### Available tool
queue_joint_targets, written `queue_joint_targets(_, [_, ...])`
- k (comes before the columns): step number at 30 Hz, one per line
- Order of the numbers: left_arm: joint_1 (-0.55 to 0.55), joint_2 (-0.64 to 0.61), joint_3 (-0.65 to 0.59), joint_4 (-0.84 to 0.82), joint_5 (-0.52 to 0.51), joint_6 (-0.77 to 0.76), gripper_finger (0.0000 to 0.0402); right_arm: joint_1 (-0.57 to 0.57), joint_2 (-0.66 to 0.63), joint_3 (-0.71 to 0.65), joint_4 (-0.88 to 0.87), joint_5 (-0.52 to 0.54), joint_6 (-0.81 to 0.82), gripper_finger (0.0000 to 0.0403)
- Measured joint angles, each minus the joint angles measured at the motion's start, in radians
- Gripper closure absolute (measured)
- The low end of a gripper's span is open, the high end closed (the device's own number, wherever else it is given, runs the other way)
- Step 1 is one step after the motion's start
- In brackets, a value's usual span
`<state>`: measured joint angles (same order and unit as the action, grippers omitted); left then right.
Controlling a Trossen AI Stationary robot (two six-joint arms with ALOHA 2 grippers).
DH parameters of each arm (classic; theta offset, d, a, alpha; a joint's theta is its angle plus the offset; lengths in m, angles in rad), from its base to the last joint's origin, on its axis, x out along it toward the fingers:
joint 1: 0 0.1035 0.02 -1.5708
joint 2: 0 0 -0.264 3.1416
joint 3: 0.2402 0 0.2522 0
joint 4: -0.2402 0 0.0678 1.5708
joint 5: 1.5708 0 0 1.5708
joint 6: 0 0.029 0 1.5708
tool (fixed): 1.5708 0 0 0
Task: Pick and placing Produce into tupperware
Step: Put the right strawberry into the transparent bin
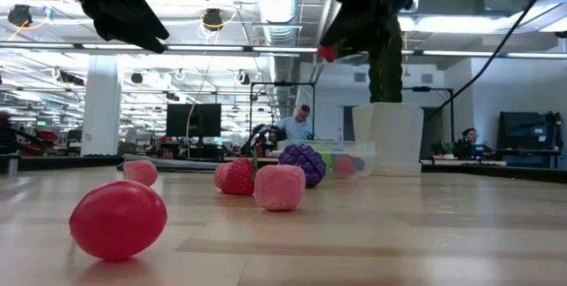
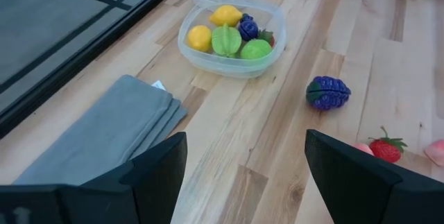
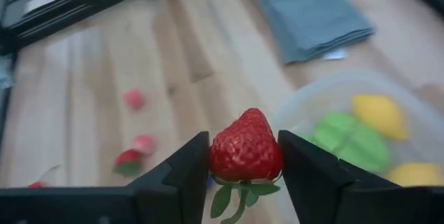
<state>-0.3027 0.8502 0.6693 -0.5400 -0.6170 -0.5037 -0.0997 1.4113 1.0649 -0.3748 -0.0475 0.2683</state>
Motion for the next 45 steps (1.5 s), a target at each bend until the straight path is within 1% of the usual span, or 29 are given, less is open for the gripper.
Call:
queue_joint_targets(4, [0.0, 0.0, 0.0, 0.0, -0.001, 0.0, 0.012, -0.067, 0.0, 0.0, 0.0, -0.001, -0.046, 0.0208])
queue_joint_targets(12, [0.0, 0.0, 0.0, 0.0, -0.001, -0.012, 0.012, -0.18, 0.0, 0.0, 0.0, -0.003, -0.112, 0.0224])
queue_joint_targets(16, [0.0, 0.0, 0.0, 0.0, -0.006, -0.013, 0.012, -0.216, 0.013, 0.0, 0.015, 0.001, -0.119, 0.0215])
queue_joint_targets(20, [0.0, 0.0, 0.0, 0.0, -0.027, -0.014, 0.012, -0.227, 0.051, 0.001, 0.053, 0.004, -0.113, 0.0205])
queue_joint_targets(24, [0.0, 0.0, 0.0, 0.0, -0.027, -0.015, 0.012, -0.223, 0.115, 0.0, 0.084, 0.007, -0.112, 0.0211])
queue_joint_targets(30, [0.0, 0.0, 0.0, 0.0, -0.027, -0.021, 0.012, -0.221, 0.212, 0.0, 0.136, 0.054, -0.112, 0.0222])
queue_joint_targets(35, [0.0, 0.0, 0.0, 0.0, -0.027, -0.031, 0.012, -0.223, 0.278, 0.0, 0.138, 0.089, -0.094, 0.0209])
queue_joint_targets(38, [0.0, 0.0, 0.0, 0.0, -0.027, -0.032, 0.012, -0.223, 0.309, 0.0, 0.128, 0.102, -0.085, 0.0207])
queue_joint_targets(45, [0.0, 0.0, 0.0, -0.001, -0.027, -0.036, 0.012, -0.223, 0.329, 0.0, 0.127, 0.12, -0.075, 0.0222])
